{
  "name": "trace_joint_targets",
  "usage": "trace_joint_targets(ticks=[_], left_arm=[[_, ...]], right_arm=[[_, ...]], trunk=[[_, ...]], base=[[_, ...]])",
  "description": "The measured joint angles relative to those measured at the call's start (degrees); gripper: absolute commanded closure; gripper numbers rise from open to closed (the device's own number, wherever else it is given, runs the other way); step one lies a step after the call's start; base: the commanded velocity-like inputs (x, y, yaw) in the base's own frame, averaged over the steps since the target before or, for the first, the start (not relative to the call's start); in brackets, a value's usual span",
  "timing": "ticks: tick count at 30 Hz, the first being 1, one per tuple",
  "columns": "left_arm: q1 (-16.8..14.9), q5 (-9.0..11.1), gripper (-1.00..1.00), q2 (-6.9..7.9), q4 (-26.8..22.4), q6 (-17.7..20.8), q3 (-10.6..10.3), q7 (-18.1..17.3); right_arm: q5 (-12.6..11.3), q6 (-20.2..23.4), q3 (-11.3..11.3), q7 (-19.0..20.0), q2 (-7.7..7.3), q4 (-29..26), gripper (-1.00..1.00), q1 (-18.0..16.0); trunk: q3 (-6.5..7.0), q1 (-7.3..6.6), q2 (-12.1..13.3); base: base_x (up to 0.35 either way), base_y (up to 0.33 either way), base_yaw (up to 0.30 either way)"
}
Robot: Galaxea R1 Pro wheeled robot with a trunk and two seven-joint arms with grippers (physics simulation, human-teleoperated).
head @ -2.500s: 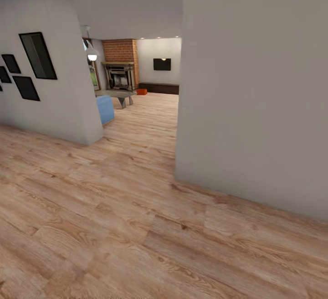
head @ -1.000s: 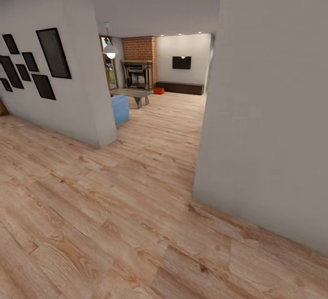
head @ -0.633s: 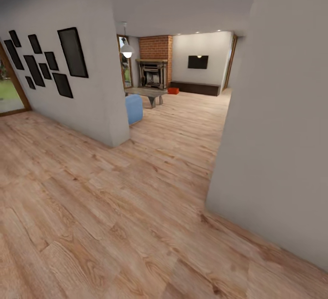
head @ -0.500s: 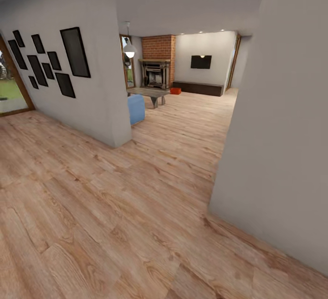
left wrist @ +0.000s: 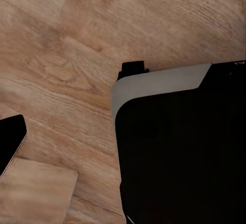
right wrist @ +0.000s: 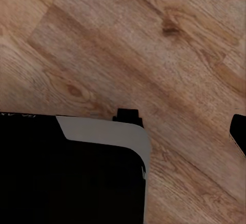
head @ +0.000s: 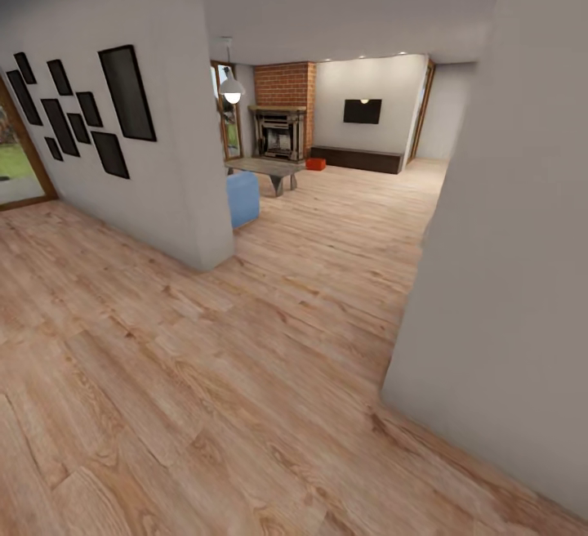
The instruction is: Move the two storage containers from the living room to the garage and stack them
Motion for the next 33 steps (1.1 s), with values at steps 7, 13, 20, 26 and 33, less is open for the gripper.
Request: trace_joint_targets(ticks=[7,13,20,26,33], left_arm=[[0.0,0.0,-1.0,0.0,0.0,0.0,0.0,0.0],[0.0,0.0,-1.0,0.0,0.0,0.0,0.0,0.0],[0.0,0.0,-1.0,0.0,0.0,0.0,0.0,0.0],[0.0,0.0,-1.0,0.0,0.0,0.0,0.0,0.0],[0.0,0.0,-1.0,0.0,0.0,0.0,0.0,0.0]], right_arm=[[0.0,0.0,0.0,0.0,0.0,0.1,-1.0,0.0],[0.1,0.0,0.0,0.0,0.0,0.1,-1.0,0.0],[0.1,0.0,0.0,0.0,0.0,0.1,-1.0,0.0],[0.1,0.0,0.0,0.0,0.0,0.1,-1.0,0.0],[0.1,0.1,0.0,0.1,-0.15,0.1,-1.0,0.0]], trunk=[[0.0,0.0,0.0],[0.0,0.0,0.0],[0.0,0.0,0.0],[0.0,0.0,0.0],[0.0,0.0,0.0]], base=[[0.341,0.068,0.0],[0.341,0.137,0.0],[0.341,0.149,0.0],[0.341,0.15,0.0],[0.341,0.147,0.0]])
